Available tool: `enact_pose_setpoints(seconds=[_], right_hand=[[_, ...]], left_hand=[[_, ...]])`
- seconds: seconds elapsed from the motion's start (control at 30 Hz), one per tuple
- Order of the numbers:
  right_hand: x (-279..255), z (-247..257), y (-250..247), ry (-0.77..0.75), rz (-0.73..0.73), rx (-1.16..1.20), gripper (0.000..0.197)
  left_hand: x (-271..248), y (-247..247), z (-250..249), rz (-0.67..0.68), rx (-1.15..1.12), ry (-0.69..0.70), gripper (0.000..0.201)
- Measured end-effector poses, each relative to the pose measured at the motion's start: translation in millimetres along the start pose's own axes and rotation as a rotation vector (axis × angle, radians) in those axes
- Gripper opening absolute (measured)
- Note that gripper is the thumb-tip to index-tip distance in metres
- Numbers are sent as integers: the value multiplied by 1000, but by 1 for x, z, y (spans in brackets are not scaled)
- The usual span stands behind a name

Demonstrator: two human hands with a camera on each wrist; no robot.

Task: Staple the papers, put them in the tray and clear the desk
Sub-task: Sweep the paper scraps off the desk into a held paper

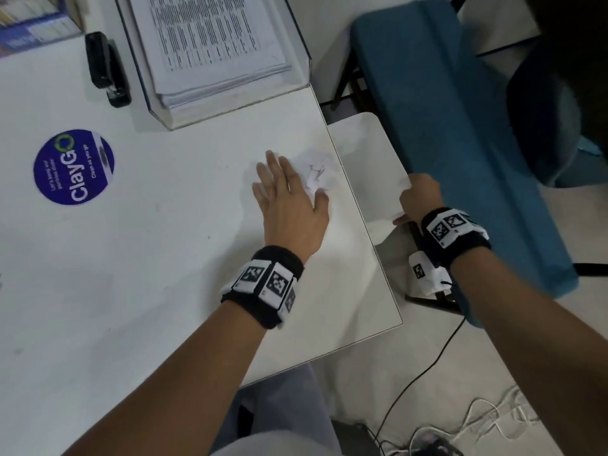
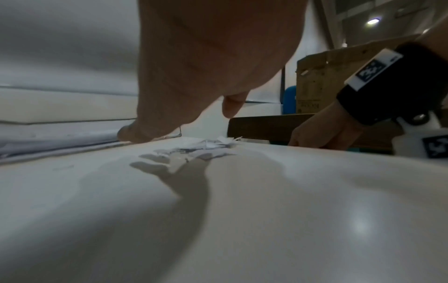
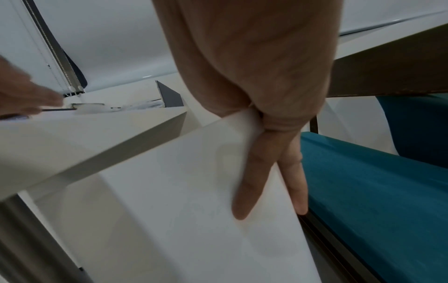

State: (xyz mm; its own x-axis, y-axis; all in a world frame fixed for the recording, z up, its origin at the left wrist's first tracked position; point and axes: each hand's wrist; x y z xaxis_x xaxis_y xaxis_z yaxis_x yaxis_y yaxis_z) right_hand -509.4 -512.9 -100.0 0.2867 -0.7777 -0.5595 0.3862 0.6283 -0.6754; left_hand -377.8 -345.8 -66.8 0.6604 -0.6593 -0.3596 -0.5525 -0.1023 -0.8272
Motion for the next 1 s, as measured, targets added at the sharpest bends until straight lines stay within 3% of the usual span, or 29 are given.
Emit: enact_pose_setpoints(seconds=[0.1, 0.3, 0.5, 0.63, 0.77, 0.83, 0.93, 1.0], right_hand=[[2, 1, -2, 16, 18, 30, 23], [0, 9, -1, 25, 11, 99, 38], [-6, 13, -4, 6, -2, 37, 39], [-7, 14, -5, 15, 1, 27, 38], [-3, 11, -5, 21, 8, 55, 39], [-3, 10, -5, 17, 12, 68, 40], [-4, 11, -6, 17, 17, 72, 38], [-5, 12, -6, 20, 24, 74, 38]], left_hand=[[-11, 11, -1, 88, 20, -40, 76], [9, 36, -34, 96, 160, 123, 77], [38, 43, -69, 128, 360, 202, 75], [44, 40, -76, 169, 466, 333, 67], [33, 14, -62, 78, 234, 384, 60], [26, -2, -37, -3, -16, 338, 51], [16, -23, 11, -290, -425, 194, 35], [12, -31, 34, -394, -480, 130, 29]])
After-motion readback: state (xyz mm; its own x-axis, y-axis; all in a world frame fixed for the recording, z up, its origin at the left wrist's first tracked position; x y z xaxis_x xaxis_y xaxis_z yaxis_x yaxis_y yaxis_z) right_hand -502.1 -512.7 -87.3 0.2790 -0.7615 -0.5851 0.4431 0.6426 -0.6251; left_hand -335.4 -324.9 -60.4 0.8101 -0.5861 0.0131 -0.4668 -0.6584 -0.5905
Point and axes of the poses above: each hand's wrist, its own x-axis towards the middle knuckle, its own y-axis out of the palm, z = x × y, and after that the axes turned 2 degrees about -y, right-handed
